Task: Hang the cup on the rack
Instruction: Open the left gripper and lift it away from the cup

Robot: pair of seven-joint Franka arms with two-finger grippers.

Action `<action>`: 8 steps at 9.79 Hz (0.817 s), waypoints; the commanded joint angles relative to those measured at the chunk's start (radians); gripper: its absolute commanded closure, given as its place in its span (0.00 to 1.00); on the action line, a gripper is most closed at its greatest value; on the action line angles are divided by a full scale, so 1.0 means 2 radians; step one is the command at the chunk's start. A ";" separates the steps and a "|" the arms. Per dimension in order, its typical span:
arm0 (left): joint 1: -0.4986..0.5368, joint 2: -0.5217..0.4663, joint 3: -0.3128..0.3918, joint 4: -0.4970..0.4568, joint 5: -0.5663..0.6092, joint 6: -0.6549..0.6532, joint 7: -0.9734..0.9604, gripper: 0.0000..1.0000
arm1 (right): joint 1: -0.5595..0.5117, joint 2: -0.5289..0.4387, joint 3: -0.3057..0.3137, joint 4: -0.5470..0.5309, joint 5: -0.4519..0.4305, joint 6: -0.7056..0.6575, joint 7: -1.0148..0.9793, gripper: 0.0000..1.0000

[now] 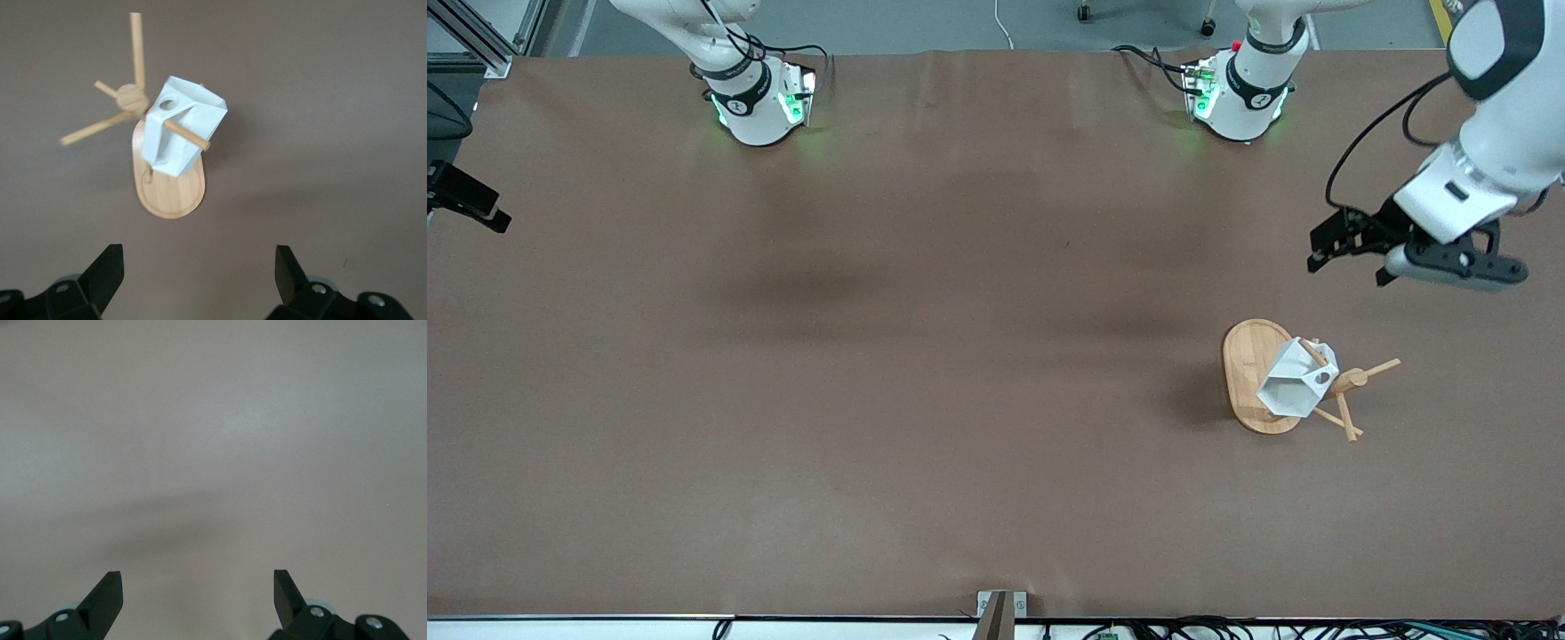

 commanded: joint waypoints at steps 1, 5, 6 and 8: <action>-0.004 0.009 0.008 0.063 0.039 -0.080 -0.004 0.00 | -0.004 0.000 0.003 0.004 -0.002 -0.004 -0.005 0.00; 0.001 0.032 0.007 0.147 0.054 -0.150 -0.011 0.00 | -0.004 0.000 0.003 0.003 -0.002 -0.004 -0.005 0.00; 0.001 0.054 0.008 0.176 0.053 -0.175 -0.021 0.00 | -0.004 0.000 0.003 0.003 -0.002 -0.004 -0.005 0.00; -0.004 0.064 0.008 0.190 0.055 -0.187 -0.063 0.00 | -0.004 0.000 0.003 0.004 -0.002 -0.004 -0.005 0.00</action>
